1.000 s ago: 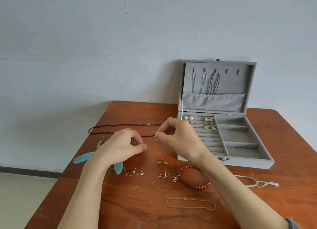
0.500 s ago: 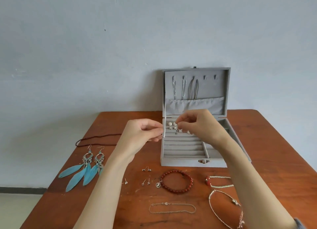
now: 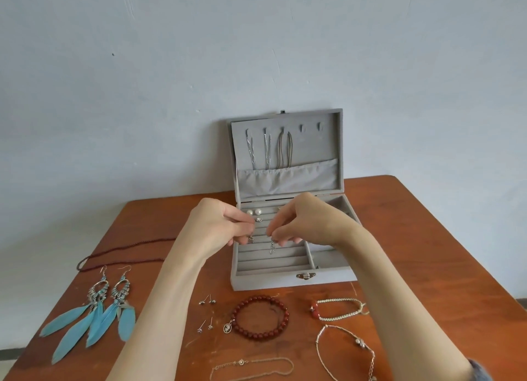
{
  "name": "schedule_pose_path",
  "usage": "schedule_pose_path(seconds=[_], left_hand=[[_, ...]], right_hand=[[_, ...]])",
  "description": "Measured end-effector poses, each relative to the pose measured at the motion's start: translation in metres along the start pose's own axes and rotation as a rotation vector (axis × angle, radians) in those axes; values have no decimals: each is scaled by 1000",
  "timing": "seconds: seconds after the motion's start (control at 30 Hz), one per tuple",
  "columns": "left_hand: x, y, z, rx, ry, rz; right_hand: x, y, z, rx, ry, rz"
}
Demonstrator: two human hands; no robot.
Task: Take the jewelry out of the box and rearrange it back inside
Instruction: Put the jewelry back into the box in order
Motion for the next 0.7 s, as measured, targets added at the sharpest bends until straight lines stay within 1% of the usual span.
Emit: schedule_pose_path(seconds=[0.07,0.2,0.27,0.5,0.6,0.7], left_hand=[[2,-6,3,-1,-46,-12],[7,-15,5,18,-128,-49],[9,-17,5,41,-168,-72],[16,-18,-2,172,-296,-176],[19,-17,-3,204,-327,-192],[22,-18,-6,258,-416,-212]], right_hand=[[3,-5,-4,15,65,-32],[0,-15,-6,-3,153,-204],[2,-19,-4,-21,185,-248],[11,-27,-5,-45,238,-274],[13,-29,-5,-60,262,-273],[15,-29,-2,-72,279,-267]])
Point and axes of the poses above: each hand's wrist, its own y-axis away from the middle knuckle, its own x-axis out of the palm, z = x × y, the point moved 10 cm from there along -y, towards the middle knuckle, and after that the axes turned 7 degrees about -z, right-handed, at the moved point
